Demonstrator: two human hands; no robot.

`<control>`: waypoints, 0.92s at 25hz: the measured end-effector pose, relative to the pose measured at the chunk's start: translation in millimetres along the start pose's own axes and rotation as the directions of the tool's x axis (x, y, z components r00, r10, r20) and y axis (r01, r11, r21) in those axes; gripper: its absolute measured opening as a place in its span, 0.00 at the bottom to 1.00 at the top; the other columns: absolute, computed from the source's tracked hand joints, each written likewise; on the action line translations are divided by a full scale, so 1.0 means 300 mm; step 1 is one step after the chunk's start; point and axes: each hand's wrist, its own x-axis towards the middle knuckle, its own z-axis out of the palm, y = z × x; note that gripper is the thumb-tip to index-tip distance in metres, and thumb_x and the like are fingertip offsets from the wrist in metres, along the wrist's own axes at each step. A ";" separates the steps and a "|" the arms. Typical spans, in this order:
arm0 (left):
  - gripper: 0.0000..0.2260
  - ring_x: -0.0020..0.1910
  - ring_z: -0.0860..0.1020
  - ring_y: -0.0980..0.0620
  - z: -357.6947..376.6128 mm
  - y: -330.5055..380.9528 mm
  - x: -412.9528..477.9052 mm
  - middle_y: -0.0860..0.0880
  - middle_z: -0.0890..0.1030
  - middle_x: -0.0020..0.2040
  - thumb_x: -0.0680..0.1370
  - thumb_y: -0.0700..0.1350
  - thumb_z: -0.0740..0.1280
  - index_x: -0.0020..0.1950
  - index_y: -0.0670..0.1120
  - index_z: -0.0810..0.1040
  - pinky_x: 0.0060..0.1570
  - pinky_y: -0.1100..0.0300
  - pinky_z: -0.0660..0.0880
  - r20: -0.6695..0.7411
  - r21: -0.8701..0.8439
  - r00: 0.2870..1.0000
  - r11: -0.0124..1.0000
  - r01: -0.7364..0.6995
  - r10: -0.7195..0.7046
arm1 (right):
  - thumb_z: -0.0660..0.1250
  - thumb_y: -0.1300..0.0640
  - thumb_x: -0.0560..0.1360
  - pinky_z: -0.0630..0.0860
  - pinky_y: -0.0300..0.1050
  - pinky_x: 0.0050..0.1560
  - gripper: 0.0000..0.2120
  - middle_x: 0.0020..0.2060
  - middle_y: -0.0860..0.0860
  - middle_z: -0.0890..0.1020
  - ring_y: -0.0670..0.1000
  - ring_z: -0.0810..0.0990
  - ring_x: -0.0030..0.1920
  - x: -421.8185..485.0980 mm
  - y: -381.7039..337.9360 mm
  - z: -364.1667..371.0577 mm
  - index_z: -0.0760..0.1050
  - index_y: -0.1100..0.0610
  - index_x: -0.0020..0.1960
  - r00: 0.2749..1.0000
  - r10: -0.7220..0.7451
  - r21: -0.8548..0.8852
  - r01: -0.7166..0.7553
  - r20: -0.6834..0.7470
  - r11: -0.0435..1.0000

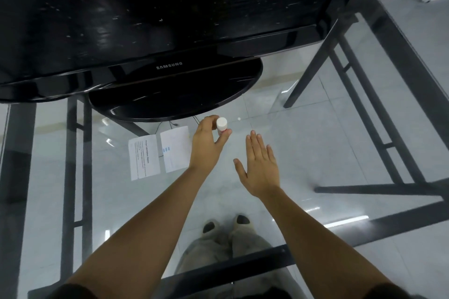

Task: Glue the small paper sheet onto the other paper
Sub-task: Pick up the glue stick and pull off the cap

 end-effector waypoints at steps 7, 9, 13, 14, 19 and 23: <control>0.11 0.46 0.74 0.54 0.008 0.015 0.019 0.47 0.79 0.47 0.74 0.46 0.70 0.52 0.41 0.74 0.45 0.66 0.68 0.001 0.046 1.000 0.999 0.004 -0.004 | 0.34 0.35 0.75 0.33 0.47 0.69 0.35 0.76 0.51 0.44 0.50 0.35 0.73 0.002 0.006 0.004 0.41 0.54 0.75 1.000 0.000 0.003 0.000 0.000 1.000; 0.12 0.46 0.73 0.55 -0.008 0.031 0.015 0.49 0.77 0.48 0.75 0.46 0.69 0.54 0.41 0.74 0.46 0.64 0.68 0.019 0.028 0.999 0.999 0.037 -0.037 | 0.33 0.34 0.74 0.35 0.47 0.70 0.36 0.76 0.52 0.44 0.51 0.38 0.74 0.002 0.006 -0.004 0.41 0.54 0.75 1.000 -0.017 0.018 0.017 0.021 1.000; 0.14 0.43 0.75 0.56 -0.072 0.065 -0.009 0.48 0.73 0.49 0.79 0.49 0.61 0.62 0.45 0.71 0.44 0.62 0.70 0.117 -0.041 0.993 0.999 0.009 -0.004 | 0.50 0.42 0.79 0.48 0.46 0.72 0.29 0.73 0.55 0.62 0.55 0.58 0.73 0.030 0.022 -0.100 0.56 0.58 0.73 0.998 0.006 0.316 0.012 -0.056 0.949; 0.17 0.45 0.75 0.55 -0.087 0.072 -0.017 0.48 0.73 0.50 0.79 0.50 0.60 0.67 0.47 0.68 0.44 0.61 0.71 0.143 -0.063 0.990 0.998 0.027 -0.018 | 0.55 0.46 0.79 0.55 0.46 0.70 0.25 0.69 0.57 0.69 0.56 0.65 0.70 0.046 0.030 -0.141 0.62 0.60 0.71 0.989 0.048 0.391 0.010 -0.137 0.920; 0.09 0.43 0.79 0.47 -0.134 0.131 -0.049 0.48 0.79 0.44 0.74 0.51 0.68 0.47 0.53 0.69 0.41 0.53 0.77 0.088 -0.181 0.994 0.980 0.080 -0.065 | 0.60 0.52 0.79 0.66 0.24 0.54 0.15 0.55 0.51 0.80 0.46 0.76 0.55 0.097 -0.007 -0.347 0.75 0.57 0.61 0.975 0.073 0.696 0.097 -0.210 0.712; 0.07 0.40 0.79 0.46 -0.151 0.167 -0.061 0.45 0.81 0.41 0.74 0.52 0.68 0.42 0.54 0.71 0.39 0.50 0.76 0.087 -0.210 0.996 0.976 0.051 -0.034 | 0.60 0.45 0.76 0.72 0.29 0.50 0.14 0.47 0.43 0.81 0.44 0.79 0.50 0.103 -0.056 -0.443 0.77 0.49 0.57 0.995 -0.008 0.846 0.090 -0.101 0.525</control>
